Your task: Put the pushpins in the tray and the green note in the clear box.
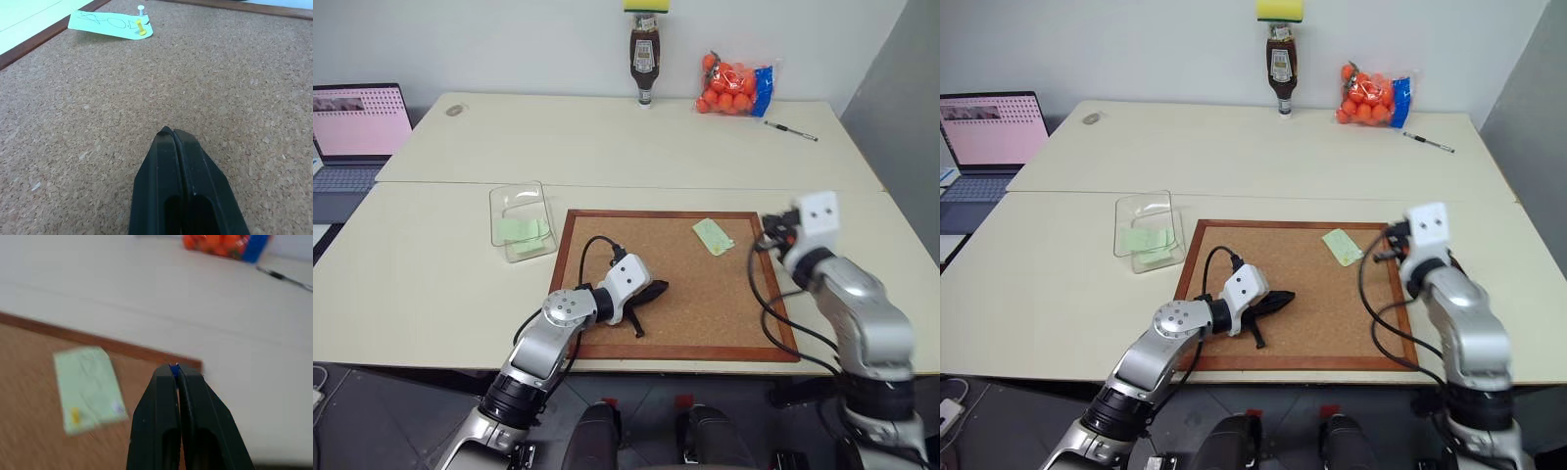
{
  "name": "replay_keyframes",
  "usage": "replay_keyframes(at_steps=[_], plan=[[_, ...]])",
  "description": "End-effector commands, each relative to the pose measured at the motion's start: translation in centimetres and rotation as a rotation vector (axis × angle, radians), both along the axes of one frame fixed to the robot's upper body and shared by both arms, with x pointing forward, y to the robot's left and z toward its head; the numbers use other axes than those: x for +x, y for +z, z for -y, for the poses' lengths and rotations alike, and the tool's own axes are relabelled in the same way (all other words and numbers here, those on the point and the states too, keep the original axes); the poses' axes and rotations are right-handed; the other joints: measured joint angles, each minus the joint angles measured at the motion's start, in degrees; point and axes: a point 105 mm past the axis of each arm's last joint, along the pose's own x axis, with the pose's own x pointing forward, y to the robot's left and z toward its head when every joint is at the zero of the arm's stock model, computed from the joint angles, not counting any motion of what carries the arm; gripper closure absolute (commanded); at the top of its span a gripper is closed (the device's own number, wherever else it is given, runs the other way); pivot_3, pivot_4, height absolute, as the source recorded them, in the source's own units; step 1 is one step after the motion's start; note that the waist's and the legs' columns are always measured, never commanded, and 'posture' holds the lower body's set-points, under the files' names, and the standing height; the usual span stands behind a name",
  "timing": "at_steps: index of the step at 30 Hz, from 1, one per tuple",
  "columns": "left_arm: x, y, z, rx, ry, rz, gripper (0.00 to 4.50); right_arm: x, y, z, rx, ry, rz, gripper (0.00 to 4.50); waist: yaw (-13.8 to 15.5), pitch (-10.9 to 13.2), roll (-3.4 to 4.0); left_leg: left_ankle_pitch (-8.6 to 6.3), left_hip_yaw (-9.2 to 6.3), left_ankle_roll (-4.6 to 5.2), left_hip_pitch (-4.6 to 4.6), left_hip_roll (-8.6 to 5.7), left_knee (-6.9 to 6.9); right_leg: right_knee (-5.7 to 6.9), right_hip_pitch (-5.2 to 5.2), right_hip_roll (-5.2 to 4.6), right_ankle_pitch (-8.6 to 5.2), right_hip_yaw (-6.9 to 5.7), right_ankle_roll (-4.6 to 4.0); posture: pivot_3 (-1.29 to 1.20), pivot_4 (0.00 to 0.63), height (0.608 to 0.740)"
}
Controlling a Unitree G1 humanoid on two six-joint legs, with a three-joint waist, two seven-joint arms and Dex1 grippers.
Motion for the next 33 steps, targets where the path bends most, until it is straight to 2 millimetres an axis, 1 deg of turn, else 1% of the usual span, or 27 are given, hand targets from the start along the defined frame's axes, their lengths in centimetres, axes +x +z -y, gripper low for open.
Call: replay_keyframes(at_steps=[1,4,8,12,15,17,18,19,20,23,25,27,28,29,32,33], plan=[[-1.2,-3.5,-0.2,0.074,-0.017,-0.119,4.50,-1.6,0.4,2.3,-0.046,-0.100,0.015,4.44,-0.07,-0.08,0.13,0.00,-0.01,0.00,0.02,0.01,0.00,0.02,0.00,0.00,0.00,-0.01,0.00,0.00,0.150,0.740],[-1.2,-3.5,-0.2,0.074,-0.021,-0.117,4.50,-2.0,-0.5,3.8,-0.065,-0.165,-0.015,4.44,-0.11,-0.13,0.20,0.00,0.00,0.00,0.05,0.03,0.01,0.04,0.01,0.01,0.00,-0.05,0.00,0.00,0.150,0.740],[-1.2,-3.4,-0.1,0.072,-0.025,-0.116,4.50,-1.6,-1.2,5.2,-0.074,-0.218,-0.038,4.44,-0.12,-0.18,0.19,0.01,0.02,0.02,0.04,-0.04,0.02,0.03,0.01,0.09,0.02,-0.02,0.03,0.00,0.150,0.740],[-1.1,-3.3,0.0,0.067,-0.022,-0.114,4.50,-0.8,-1.5,6.1,-0.046,-0.249,-0.047,4.44,-0.12,-0.18,0.19,0.01,0.05,0.02,0.02,-0.06,0.02,-0.02,0.01,0.08,0.02,0.00,0.05,0.00,0.150,0.740],[-1.2,-3.3,0.0,0.065,-0.020,-0.114,4.50,-0.5,-1.7,6.3,-0.031,-0.251,-0.053,4.44,-0.12,-0.18,0.20,0.01,0.05,0.02,0.00,-0.06,0.01,-0.04,0.01,0.08,0.02,-0.01,0.05,0.00,0.150,0.740],[-1.2,-3.3,0.1,0.065,-0.018,-0.114,4.50,-0.3,-1.7,6.5,-0.024,-0.257,-0.053,4.01,-0.10,-0.18,0.20,0.01,0.06,0.02,0.00,-0.06,0.00,-0.04,0.00,0.10,0.01,-0.02,0.04,0.00,0.150,0.740],[-1.2,-3.3,0.1,0.064,-0.017,-0.114,4.50,-0.2,-1.7,6.6,-0.021,-0.261,-0.052,3.91,-0.09,-0.18,0.20,0.01,0.06,0.02,0.00,-0.06,0.00,-0.04,0.01,0.10,0.01,-0.02,0.04,0.00,0.150,0.740],[-1.2,-3.3,0.1,0.063,-0.016,-0.114,4.50,-0.2,-1.7,6.6,-0.019,-0.263,-0.053,3.64,-0.09,-0.18,0.20,0.01,0.06,0.02,-0.01,-0.06,0.00,-0.04,0.01,0.10,0.01,-0.03,0.04,0.00,0.150,0.740],[-1.2,-3.3,0.1,0.063,-0.016,-0.114,4.50,-0.1,-1.6,6.7,-0.016,-0.265,-0.053,3.48,-0.09,-0.19,0.20,0.01,0.06,0.02,-0.01,-0.06,0.00,-0.04,0.01,0.10,0.01,-0.02,0.04,0.00,0.150,0.740],[-1.2,-3.3,0.0,0.063,-0.014,-0.114,4.50,-0.1,-1.4,6.7,-0.010,-0.265,-0.049,2.81,-0.10,-0.18,0.20,0.01,0.06,0.02,-0.01,-0.06,0.01,-0.04,0.00,0.10,0.01,0.01,0.05,0.00,0.150,0.740],[-1.2,-3.3,0.0,0.063,-0.014,-0.114,4.50,-0.2,-1.2,6.7,-0.007,-0.265,-0.039,2.74,-0.10,-0.18,0.20,0.01,0.05,0.02,-0.01,-0.06,0.01,-0.04,0.00,0.09,0.01,0.00,0.05,0.00,0.150,0.740],[-1.1,-3.2,0.0,0.064,-0.014,-0.113,4.50,-0.3,-0.6,6.5,0.005,-0.257,-0.015,2.74,-0.09,-0.18,0.20,0.01,0.06,0.02,-0.01,-0.06,0.00,-0.04,0.00,0.10,0.01,-0.01,0.05,0.00,0.150,0.740],[-1.1,-3.2,0.0,0.065,-0.013,-0.113,4.50,-0.4,-0.3,5.9,0.019,-0.228,0.001,2.74,-0.09,-0.19,0.21,0.01,0.05,0.02,-0.01,-0.06,0.00,-0.04,0.00,0.10,0.01,-0.01,0.05,0.00,0.150,0.740],[-1.1,-3.2,-0.1,0.065,-0.013,-0.113,4.50,-0.5,0.0,5.2,0.033,-0.191,0.013,2.74,-0.09,-0.19,0.21,0.01,0.05,0.02,-0.01,-0.06,0.00,-0.04,0.00,0.10,0.01,0.00,0.05,0.00,0.150,0.740],[-1.1,-3.2,-0.1,0.066,-0.013,-0.112,4.50,-0.9,0.6,2.1,0.036,-0.037,0.038,2.74,-0.11,-0.19,0.21,0.01,0.03,0.02,-0.01,-0.04,-0.01,-0.05,0.00,0.10,0.01,0.00,0.05,0.00,0.150,0.740],[-1.1,-3.2,-0.2,0.066,-0.013,-0.113,4.50,-1.0,0.7,1.4,0.035,-0.006,0.040,2.74,-0.14,-0.19,0.21,0.01,0.02,0.02,-0.01,-0.03,-0.01,-0.05,0.00,0.10,0.01,-0.01,0.05,0.00,0.150,0.740]])
